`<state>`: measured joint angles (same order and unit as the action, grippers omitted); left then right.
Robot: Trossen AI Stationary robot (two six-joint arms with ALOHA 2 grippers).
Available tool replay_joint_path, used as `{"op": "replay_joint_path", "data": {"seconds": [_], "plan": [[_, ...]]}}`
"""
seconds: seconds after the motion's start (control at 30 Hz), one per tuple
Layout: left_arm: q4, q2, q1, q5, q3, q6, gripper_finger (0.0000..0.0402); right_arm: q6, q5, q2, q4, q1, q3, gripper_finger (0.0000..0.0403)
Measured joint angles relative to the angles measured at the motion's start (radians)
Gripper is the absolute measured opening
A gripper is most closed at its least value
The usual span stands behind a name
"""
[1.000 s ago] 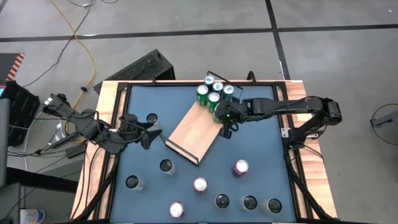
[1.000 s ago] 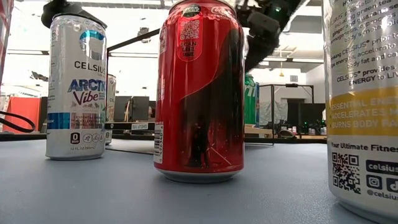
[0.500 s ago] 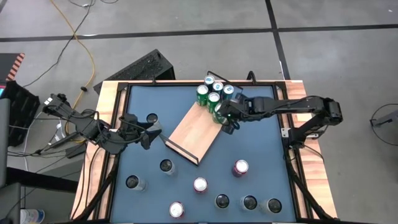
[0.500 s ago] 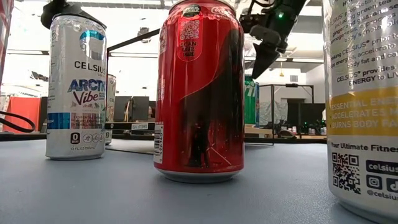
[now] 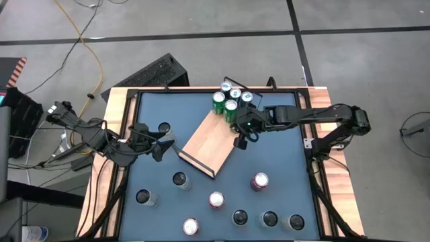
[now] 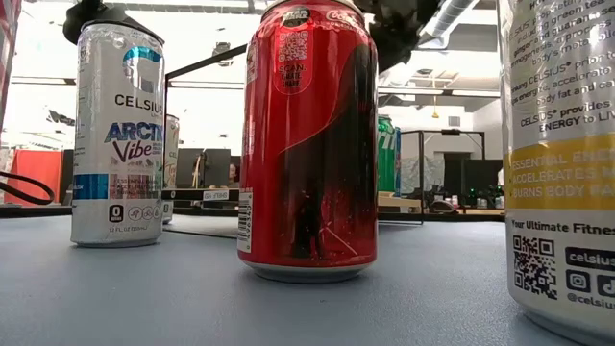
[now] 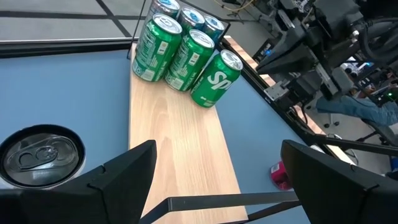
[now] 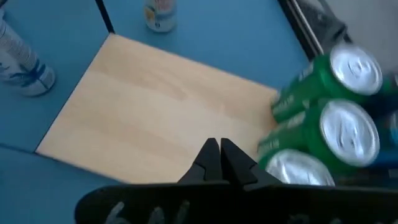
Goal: Place canned beverage on shelf
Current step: Put green soda can on the shelf aligned with the other green soda cans
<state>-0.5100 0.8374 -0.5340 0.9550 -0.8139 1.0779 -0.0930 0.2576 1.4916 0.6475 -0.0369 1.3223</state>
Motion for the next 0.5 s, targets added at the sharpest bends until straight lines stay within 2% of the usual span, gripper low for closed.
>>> {"op": "replay_joint_path", "data": {"seconds": [0.17,0.5], "plan": [[-0.003,0.0,0.0,0.0,0.0,-0.001,0.033,0.041,-0.025,0.034,-0.097,-0.022,0.003,0.0],[-0.026,0.0,0.0,0.003,0.0,-0.01,0.033,0.06,-0.033,0.122,-0.02,-0.02,-0.002,0.0]]}}
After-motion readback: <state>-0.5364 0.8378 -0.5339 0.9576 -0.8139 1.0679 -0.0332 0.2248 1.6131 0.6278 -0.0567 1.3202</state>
